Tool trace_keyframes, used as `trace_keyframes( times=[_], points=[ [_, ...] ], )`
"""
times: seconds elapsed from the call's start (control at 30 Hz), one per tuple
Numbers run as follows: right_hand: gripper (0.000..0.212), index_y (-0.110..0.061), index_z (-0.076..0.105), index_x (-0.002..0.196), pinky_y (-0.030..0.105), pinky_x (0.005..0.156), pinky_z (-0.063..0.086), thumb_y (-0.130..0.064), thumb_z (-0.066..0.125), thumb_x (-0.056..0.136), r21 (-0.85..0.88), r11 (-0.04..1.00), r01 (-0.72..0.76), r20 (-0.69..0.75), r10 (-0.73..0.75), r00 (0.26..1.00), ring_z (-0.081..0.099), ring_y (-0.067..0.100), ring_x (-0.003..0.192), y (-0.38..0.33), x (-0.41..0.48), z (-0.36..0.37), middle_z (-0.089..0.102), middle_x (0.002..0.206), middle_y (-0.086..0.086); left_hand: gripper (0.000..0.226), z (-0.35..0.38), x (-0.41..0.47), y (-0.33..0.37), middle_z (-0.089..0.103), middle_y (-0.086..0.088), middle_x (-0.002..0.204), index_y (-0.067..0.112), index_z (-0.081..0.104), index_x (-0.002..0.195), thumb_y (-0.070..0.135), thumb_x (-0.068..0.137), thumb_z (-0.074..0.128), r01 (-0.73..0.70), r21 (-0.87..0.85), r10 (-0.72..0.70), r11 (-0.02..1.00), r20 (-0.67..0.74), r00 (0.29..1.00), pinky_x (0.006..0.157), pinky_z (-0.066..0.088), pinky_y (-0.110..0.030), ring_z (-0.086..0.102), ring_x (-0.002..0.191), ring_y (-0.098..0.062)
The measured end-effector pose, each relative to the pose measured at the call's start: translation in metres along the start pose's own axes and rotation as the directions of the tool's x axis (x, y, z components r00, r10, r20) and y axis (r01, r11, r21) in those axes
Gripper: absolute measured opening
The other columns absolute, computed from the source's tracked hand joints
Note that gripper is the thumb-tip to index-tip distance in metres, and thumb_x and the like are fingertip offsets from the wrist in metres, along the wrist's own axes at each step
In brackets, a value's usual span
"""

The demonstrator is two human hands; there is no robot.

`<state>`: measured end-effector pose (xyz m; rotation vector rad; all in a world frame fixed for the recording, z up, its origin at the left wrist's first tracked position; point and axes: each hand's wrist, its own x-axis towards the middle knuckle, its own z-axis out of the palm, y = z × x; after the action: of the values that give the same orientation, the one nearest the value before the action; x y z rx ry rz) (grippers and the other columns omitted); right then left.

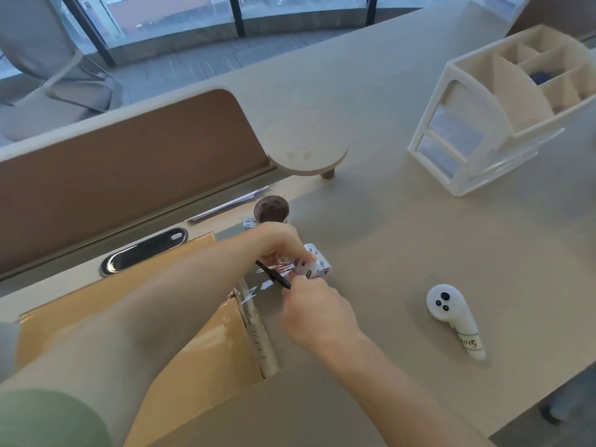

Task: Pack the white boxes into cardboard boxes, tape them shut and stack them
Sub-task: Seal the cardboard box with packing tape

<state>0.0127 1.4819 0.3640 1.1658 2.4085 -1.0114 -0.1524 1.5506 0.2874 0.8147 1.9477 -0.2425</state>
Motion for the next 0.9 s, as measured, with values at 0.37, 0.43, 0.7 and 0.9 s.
trace_keyframes(
  times=[0.37,0.43,0.7,0.9],
  points=[
    [0.023,-0.014,0.055,0.117,0.036,0.071,0.04,-0.019,0.046,0.096,-0.069,0.998,0.006,0.05,-0.003,0.999,0.055,0.031,0.094,-0.013,0.009,-0.006,0.049,0.099,0.005,0.058,0.001,-0.003,0.0,0.069,-0.015,0.111,0.005,0.063,0.112,0.055,0.083,0.073,0.009,-0.033,-0.008,0.999,0.008,1.0,0.08,0.061,-0.044,0.075,0.089,-0.033],
    [0.023,-0.013,0.055,0.116,0.036,0.072,0.04,-0.02,0.045,0.096,-0.061,0.998,0.0,0.054,0.003,0.999,0.055,0.031,0.095,-0.012,0.008,-0.003,0.052,0.104,0.007,0.054,0.0,-0.006,0.001,0.071,-0.015,0.104,0.005,0.063,0.11,0.052,0.086,0.071,0.005,-0.049,-0.004,0.999,0.014,1.0,0.072,0.063,-0.04,0.075,0.078,-0.031],
    [0.01,-0.015,0.051,0.093,0.031,0.061,0.041,-0.02,0.043,0.096,-0.211,0.977,-0.015,0.183,0.055,0.982,0.052,0.027,0.074,0.025,-0.003,0.009,0.043,0.079,0.0,0.047,0.004,-0.011,0.006,0.074,-0.011,0.088,0.004,0.063,0.104,0.049,0.093,0.064,-0.055,-0.095,0.054,0.994,-0.017,0.998,0.066,0.062,-0.031,0.076,0.071,-0.025],
    [0.025,-0.015,0.052,0.101,0.033,0.069,0.043,-0.032,0.034,0.102,-0.18,0.977,-0.11,0.125,0.134,0.983,0.054,0.029,0.083,0.059,0.0,0.017,0.052,0.094,0.006,0.048,0.003,-0.018,0.009,0.071,-0.009,0.084,0.003,0.062,0.101,0.05,0.092,0.065,-0.066,-0.127,0.062,0.99,-0.031,0.998,0.069,0.063,-0.032,0.074,0.072,-0.026]
  ],
)
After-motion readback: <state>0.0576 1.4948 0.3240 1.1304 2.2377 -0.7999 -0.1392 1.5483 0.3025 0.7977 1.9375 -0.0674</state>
